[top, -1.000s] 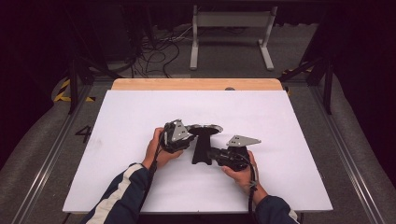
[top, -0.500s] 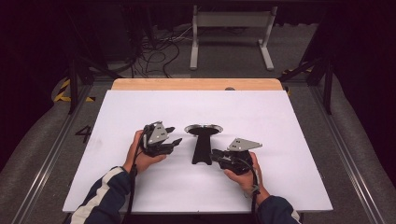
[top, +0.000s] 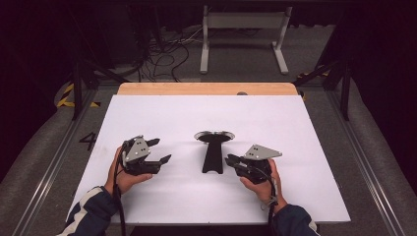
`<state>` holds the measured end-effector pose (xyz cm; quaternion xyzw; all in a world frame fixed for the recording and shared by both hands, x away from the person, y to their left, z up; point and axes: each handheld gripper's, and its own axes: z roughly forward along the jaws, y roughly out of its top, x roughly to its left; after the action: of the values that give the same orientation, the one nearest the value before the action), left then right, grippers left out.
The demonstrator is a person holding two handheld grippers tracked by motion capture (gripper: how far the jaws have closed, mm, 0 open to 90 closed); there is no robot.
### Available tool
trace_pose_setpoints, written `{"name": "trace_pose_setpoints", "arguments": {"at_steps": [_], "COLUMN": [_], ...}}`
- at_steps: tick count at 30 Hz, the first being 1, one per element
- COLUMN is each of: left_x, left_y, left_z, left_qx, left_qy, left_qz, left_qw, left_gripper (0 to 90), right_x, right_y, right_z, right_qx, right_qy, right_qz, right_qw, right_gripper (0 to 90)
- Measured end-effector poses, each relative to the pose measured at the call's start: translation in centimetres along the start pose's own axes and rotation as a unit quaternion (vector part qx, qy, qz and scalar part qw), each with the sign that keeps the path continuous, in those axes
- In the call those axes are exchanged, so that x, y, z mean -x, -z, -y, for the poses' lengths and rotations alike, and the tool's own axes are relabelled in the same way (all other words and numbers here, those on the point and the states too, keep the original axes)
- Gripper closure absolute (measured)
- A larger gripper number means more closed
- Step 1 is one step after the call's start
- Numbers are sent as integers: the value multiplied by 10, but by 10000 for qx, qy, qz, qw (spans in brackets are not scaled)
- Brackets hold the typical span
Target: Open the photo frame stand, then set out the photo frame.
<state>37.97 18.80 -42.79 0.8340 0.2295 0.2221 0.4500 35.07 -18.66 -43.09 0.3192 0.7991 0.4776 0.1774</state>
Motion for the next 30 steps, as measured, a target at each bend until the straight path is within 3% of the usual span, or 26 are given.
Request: {"name": "trace_pose_setpoints", "arguments": {"at_steps": [13,19,22,26,30], "left_x": [0,2,2,4,3], "left_y": [-7,-13,-15,-19,-28], "left_z": [4,3,2,-3,-15], "left_qx": [-70,-173,-201,-173,-97], "left_qy": [236,147,129,-65,-110], "left_qz": [182,160,147,148,167], "left_qw": [9995,9996,9996,9997,9998], "left_gripper": [309,313,343,475,471], "right_x": [-8,-10,-11,-16,-24], "right_y": [1,2,1,1,1], "right_z": [-2,-4,-4,-5,-7], "right_qx": [9,62,81,126,175], "right_qy": [237,283,277,347,429], "right_qz": [60,94,91,197,205], "right_qw": [9997,9995,9995,9991,9987], "right_gripper": [900,900,900,900,900]}}
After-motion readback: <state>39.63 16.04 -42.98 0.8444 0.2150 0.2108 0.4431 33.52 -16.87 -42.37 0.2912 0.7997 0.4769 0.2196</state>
